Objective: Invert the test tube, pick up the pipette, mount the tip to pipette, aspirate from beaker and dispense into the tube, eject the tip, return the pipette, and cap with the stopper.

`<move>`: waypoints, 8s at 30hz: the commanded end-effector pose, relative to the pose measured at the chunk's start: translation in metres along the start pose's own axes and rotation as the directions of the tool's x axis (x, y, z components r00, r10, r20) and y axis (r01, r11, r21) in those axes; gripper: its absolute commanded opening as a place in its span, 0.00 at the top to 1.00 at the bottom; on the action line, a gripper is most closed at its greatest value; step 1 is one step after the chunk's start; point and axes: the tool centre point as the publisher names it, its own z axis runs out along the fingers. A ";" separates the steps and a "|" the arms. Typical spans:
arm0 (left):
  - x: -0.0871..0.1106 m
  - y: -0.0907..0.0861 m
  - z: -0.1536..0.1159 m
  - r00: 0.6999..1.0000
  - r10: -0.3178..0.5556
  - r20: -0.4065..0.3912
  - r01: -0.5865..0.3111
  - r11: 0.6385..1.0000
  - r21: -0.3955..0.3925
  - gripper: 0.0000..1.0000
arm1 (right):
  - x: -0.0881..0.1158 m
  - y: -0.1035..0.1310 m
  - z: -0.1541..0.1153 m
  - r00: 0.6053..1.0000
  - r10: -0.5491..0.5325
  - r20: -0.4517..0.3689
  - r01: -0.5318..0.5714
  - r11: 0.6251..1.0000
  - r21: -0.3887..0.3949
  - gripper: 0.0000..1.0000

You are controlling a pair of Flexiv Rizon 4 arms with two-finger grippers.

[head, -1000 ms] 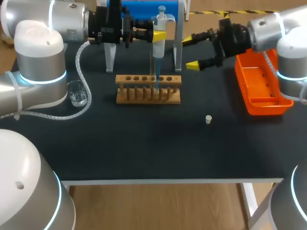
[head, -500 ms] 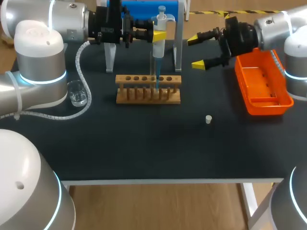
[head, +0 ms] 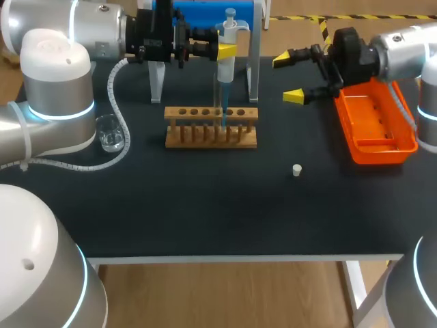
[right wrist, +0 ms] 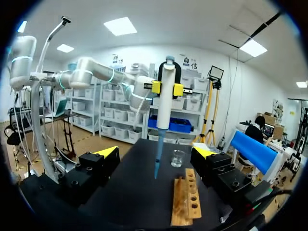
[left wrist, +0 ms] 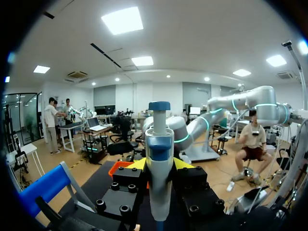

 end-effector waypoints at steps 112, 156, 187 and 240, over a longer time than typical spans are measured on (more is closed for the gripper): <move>-0.001 -0.001 0.000 1.000 0.000 -0.002 0.000 1.000 -0.002 0.00 | 0.003 0.045 -0.035 0.998 0.041 -0.037 -0.044 0.994 -0.098 1.00; -0.001 -0.001 0.000 1.000 0.000 -0.002 0.000 1.000 -0.002 0.00 | -0.003 0.021 -0.206 0.991 0.057 0.123 -0.043 0.993 -0.109 1.00; -0.001 -0.001 0.000 1.000 0.000 -0.002 0.000 1.000 -0.002 0.00 | 0.027 -0.012 -0.275 1.000 -0.005 -0.025 0.001 0.990 -0.141 1.00; -0.044 -0.023 0.113 0.995 -0.032 -0.092 0.030 0.999 -0.027 0.00 | 0.038 -0.028 -0.276 0.997 0.038 -0.060 -0.046 0.991 -0.125 1.00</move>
